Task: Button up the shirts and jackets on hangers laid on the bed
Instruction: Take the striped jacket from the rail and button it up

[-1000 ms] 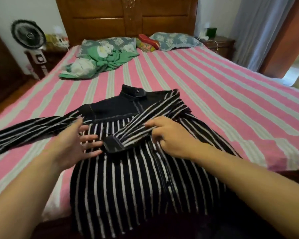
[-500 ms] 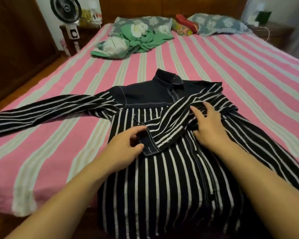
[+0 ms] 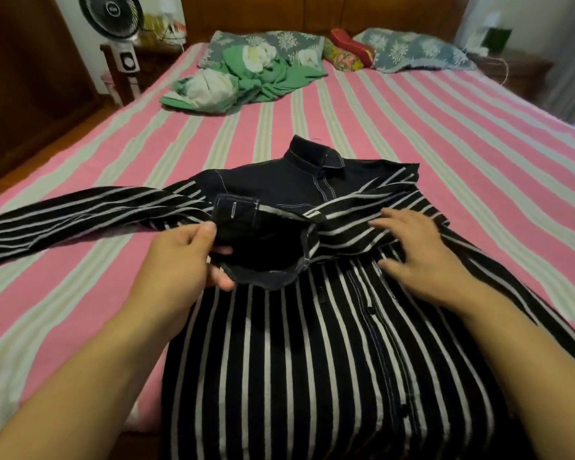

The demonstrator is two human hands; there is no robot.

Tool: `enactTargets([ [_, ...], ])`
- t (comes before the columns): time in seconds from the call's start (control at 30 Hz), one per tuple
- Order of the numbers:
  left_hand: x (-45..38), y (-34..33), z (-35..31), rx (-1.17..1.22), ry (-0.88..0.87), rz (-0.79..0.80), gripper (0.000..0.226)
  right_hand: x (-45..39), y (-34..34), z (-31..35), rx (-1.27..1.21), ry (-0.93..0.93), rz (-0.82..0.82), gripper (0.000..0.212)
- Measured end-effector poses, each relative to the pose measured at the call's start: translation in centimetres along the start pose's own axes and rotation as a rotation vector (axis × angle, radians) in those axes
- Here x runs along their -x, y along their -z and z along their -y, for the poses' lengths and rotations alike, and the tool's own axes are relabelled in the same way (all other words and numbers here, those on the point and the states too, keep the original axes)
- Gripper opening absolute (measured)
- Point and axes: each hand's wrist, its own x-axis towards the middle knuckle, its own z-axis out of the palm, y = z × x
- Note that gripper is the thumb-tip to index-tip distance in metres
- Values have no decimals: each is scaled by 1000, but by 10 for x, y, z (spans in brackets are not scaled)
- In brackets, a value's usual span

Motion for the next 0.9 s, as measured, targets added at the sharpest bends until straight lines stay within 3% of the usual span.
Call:
enactTargets([
  [0.03, 0, 0, 2, 66, 70, -9, 33, 1, -9, 7, 47, 9, 55, 71],
  [0.1, -5, -1, 8, 125, 192, -27, 28, -3, -35, 17, 118, 1, 39, 73],
  [0.2, -18, -1, 21, 64, 261, -32, 24, -14, -59, 18, 178, -72, -63, 49],
  [0.3, -22, -1, 28, 46, 300, -11, 21, -16, -59, 12, 129, -23, -144, 32],
  [0.37, -20, 1, 27, 52, 222, -34, 22, -15, -41, 17, -14, 15, -216, 42],
  [0.43, -20, 5, 20, -10, 25, -126, 20, -13, -8, 23, -142, 49, -332, 37],
  [0.47, -19, 8, 15, -50, -71, -175, 18, -11, 6, 21, -158, 50, -386, 31],
  [0.53, -13, 9, 7, -187, -243, -193, 13, 0, 33, 14, -112, -2, -418, 46],
  [0.6, -3, 3, 10, -414, -390, -76, 11, 12, 45, 3, 35, -81, -257, 56],
  [0.67, 6, -6, 22, -588, -466, 157, 15, 21, 38, 4, 282, -222, 165, 56],
  [0.7, 9, -9, 30, -666, -501, 272, 19, 25, 34, 6, 357, -265, 304, 57],
  [0.73, 11, -11, 36, -753, -547, 363, 23, 28, 33, 9, 383, -267, 340, 57],
  [0.77, 12, -11, 39, -820, -598, 423, 27, 28, 34, 13, 361, -248, 271, 55],
  [0.83, 12, -10, 39, -843, -662, 492, 34, 28, 43, 24, 180, -139, -15, 48],
  [0.87, 12, -9, 38, -842, -703, 524, 48, 31, 45, 34, 12, -62, -77, 45],
  [0.9, 11, -8, 38, -845, -766, 566, 64, 35, 47, 48, -153, 18, -32, 44],
])
